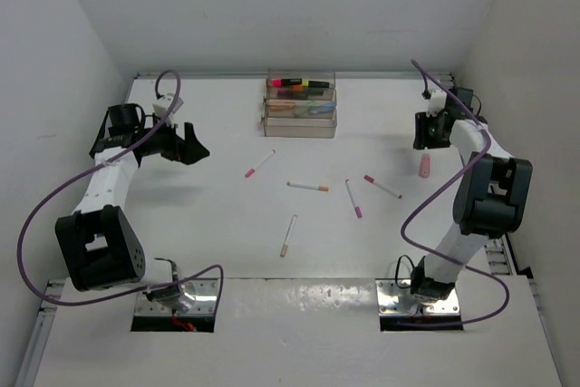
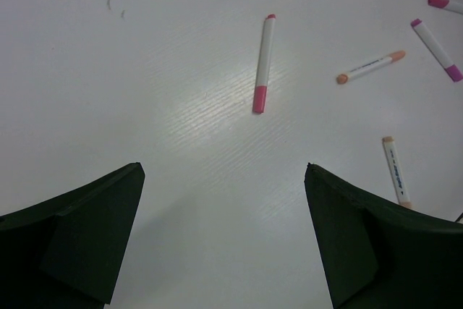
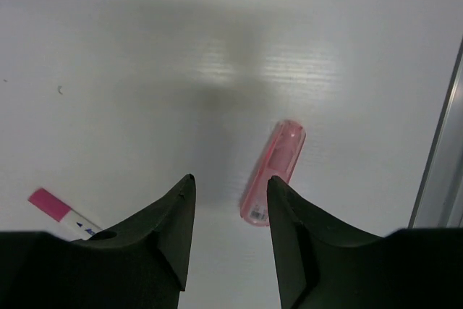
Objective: Sort the stationery into containers
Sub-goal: Pick up the stationery from the center of the board.
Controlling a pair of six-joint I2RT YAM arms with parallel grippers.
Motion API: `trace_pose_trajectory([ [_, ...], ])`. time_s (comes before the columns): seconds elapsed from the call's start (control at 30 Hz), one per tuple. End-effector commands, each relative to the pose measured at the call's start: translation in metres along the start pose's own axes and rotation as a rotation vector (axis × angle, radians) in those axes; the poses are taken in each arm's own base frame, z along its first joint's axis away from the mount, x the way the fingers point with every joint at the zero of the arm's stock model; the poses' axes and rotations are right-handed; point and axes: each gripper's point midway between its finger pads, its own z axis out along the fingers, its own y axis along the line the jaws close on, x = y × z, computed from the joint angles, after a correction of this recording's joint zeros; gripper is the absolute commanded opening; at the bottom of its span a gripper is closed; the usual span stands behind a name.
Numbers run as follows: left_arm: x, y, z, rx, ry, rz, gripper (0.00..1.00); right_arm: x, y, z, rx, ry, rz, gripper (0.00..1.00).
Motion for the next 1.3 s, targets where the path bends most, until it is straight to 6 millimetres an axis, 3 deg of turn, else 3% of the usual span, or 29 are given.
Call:
trace_pose_trajectory([
  [0.0, -0.015, -0.002, -0.003, -0.046, -0.033, 0.072, 1.00, 0.014, -0.006, 0.000, 0.028, 0.053, 0.031, 0.44],
  [0.23, -0.009, -0.004, -0.002, -0.041, -0.018, 0.062, 1.00, 0.055, -0.019, 0.008, 0.046, 0.189, 0.082, 0.49],
  [0.5, -0.010, -0.002, 0.001, -0.039, -0.016, 0.057, 1.00, 0.081, -0.028, 0.018, 0.063, 0.264, 0.097, 0.52],
  [0.77, -0.010, -0.001, 0.003, -0.035, -0.016, 0.052, 1.00, 0.088, -0.025, 0.028, 0.039, 0.291, 0.128, 0.47],
  [0.9, -0.012, -0.001, 0.002, -0.037, -0.019, 0.052, 1.00, 0.089, -0.025, 0.033, 0.027, 0.301, 0.124, 0.38],
  [1.07, -0.012, 0.000, 0.006, -0.031, -0.017, 0.047, 1.00, 0.060, -0.009, 0.035, -0.007, 0.252, 0.035, 0.16],
  [1.17, -0.018, 0.001, 0.007, -0.028, -0.026, 0.046, 1.00, 0.001, 0.026, 0.027, -0.067, 0.117, -0.097, 0.09],
  [1.2, -0.019, 0.000, 0.008, -0.024, -0.028, 0.048, 1.00, -0.019, 0.056, 0.025, -0.120, 0.073, -0.180, 0.07],
  [1.23, -0.021, -0.001, 0.009, -0.019, -0.034, 0.053, 1.00, -0.037, 0.069, 0.020, -0.133, 0.026, -0.222, 0.06],
  [1.27, -0.021, -0.002, 0.011, -0.008, -0.032, 0.043, 1.00, -0.069, 0.085, 0.015, -0.148, -0.053, -0.277, 0.05],
])
